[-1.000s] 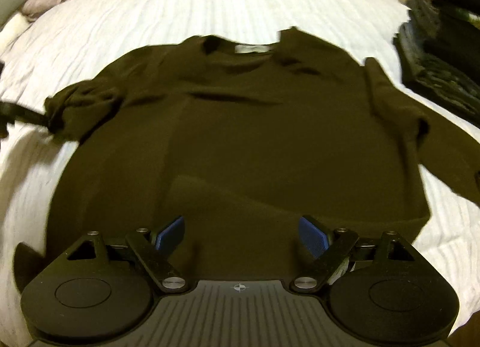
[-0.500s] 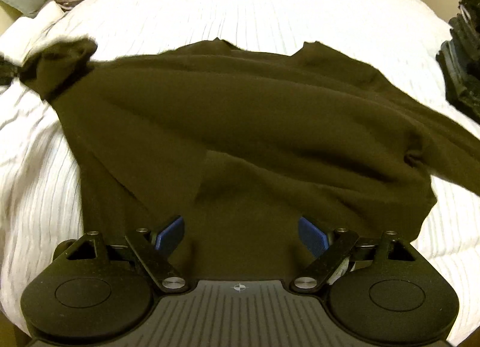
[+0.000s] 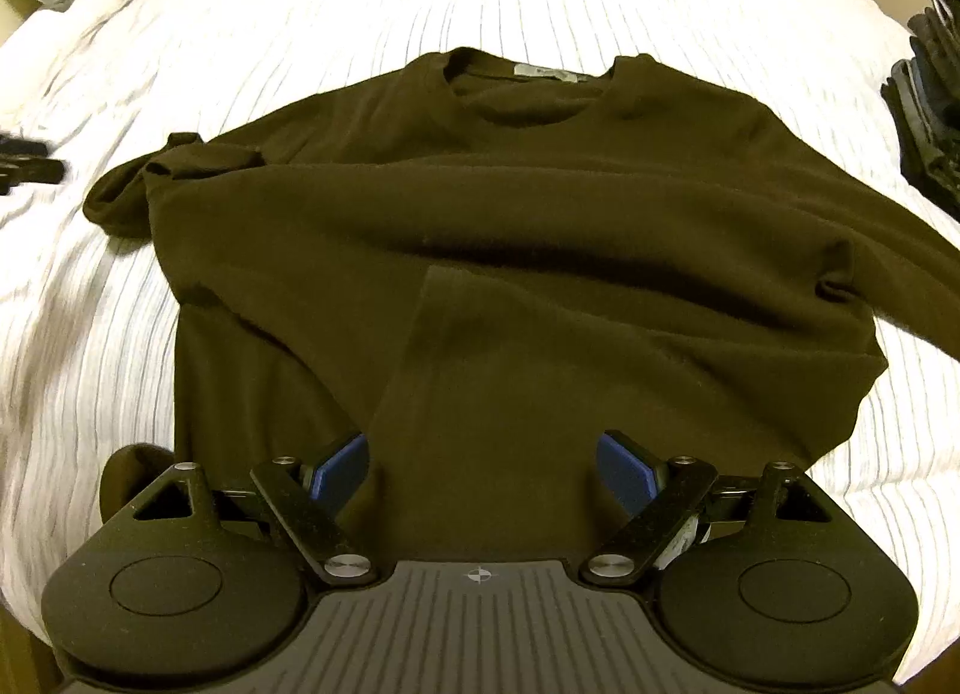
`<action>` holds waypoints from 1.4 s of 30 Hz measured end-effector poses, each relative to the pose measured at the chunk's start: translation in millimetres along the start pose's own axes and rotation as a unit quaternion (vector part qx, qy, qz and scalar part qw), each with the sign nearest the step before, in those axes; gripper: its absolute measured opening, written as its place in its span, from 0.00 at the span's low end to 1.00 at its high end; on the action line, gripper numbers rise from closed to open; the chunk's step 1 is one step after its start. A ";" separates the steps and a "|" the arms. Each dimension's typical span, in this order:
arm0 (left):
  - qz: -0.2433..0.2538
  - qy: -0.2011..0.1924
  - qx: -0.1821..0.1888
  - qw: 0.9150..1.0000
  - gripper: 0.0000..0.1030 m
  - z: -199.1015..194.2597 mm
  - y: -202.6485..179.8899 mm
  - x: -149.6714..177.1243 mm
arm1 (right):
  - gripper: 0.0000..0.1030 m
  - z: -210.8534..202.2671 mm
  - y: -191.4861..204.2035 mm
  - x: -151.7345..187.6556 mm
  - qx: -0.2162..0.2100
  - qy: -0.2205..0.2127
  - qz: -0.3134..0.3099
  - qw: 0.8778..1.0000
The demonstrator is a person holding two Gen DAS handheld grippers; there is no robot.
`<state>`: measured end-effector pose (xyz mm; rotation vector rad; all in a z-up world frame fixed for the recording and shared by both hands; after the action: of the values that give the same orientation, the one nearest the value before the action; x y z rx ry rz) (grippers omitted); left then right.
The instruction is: Fold clothes
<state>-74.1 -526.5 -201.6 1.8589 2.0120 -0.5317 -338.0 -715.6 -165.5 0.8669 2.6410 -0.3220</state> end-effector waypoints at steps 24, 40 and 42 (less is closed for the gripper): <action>-0.356 -0.047 -0.323 0.876 0.12 -191.2 179.4 148.2 | 0.83 17.5 -23.0 -14.3 0.010 0.006 0.024 1.000; -0.023 -0.005 0.125 0.992 0.37 -30.5 -134.2 114.7 | 0.83 32.9 28.1 -39.0 -0.007 -0.035 -0.118 0.992; -0.001 0.004 0.130 0.992 0.38 -27.7 -155.0 122.2 | 0.83 49.0 33.3 -51.5 -0.020 -0.028 -0.152 0.988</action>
<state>-238.2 -417.7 -232.1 2.0070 2.0320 -0.8219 -266.8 -732.1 -194.1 0.4347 2.7145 -0.3613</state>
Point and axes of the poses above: each gripper's, at about its wrist camera, not at the fingertips, and z roughly the way its jaws point, y to its left, x to its underside, the point moved 1 cm from there along z, roughly the way its jaws point, and after that the axes turned 13 degrees about x, right-handed, at the moved point
